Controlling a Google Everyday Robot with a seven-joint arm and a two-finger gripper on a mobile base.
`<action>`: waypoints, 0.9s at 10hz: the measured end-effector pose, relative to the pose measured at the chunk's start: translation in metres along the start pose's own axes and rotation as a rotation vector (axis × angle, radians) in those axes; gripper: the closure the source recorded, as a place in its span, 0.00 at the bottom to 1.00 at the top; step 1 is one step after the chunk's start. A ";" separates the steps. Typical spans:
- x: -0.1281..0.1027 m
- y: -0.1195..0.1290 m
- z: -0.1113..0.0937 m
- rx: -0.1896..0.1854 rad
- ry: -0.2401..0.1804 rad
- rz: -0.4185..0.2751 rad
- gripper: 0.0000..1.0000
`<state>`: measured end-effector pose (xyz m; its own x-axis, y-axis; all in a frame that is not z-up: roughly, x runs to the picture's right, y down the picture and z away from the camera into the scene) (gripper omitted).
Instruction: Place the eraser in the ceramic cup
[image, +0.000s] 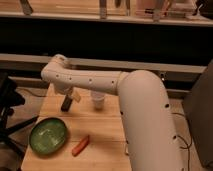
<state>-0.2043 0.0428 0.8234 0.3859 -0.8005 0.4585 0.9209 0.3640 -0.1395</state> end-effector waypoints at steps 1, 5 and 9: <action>0.001 0.000 0.002 0.002 0.003 -0.008 0.20; 0.000 -0.011 0.007 0.013 0.016 -0.037 0.20; 0.002 -0.014 0.012 0.029 0.022 -0.070 0.20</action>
<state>-0.2172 0.0416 0.8368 0.3219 -0.8345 0.4472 0.9438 0.3200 -0.0821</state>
